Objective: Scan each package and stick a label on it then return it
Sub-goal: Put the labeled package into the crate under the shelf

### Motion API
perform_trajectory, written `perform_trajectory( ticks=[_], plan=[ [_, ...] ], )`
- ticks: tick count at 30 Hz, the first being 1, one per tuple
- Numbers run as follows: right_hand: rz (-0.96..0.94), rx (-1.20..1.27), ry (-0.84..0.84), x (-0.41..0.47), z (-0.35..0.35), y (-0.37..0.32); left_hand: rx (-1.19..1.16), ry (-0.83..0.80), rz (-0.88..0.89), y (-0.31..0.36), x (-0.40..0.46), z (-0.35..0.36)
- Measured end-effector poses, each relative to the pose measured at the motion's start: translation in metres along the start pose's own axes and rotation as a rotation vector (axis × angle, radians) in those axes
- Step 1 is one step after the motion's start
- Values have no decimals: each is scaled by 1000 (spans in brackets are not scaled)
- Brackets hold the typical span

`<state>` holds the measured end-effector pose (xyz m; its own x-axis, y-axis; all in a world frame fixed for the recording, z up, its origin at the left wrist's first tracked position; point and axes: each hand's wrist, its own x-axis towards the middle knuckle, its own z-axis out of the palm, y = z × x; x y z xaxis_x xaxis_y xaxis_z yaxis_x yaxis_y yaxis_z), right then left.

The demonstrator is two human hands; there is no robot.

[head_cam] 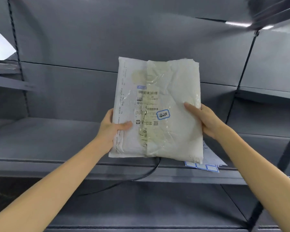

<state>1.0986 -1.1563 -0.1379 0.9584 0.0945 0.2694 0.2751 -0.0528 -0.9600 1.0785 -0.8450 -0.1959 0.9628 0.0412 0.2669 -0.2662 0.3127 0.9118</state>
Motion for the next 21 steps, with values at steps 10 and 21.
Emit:
perform_trajectory(
  ticks=[10,21],
  plan=[
    [50,-61,337,-149,-140,23,25,-334,-68,-79,-59,138],
    [314,44,588,-346,-264,84,162,-765,-261,-177,-147,232]
  ],
)
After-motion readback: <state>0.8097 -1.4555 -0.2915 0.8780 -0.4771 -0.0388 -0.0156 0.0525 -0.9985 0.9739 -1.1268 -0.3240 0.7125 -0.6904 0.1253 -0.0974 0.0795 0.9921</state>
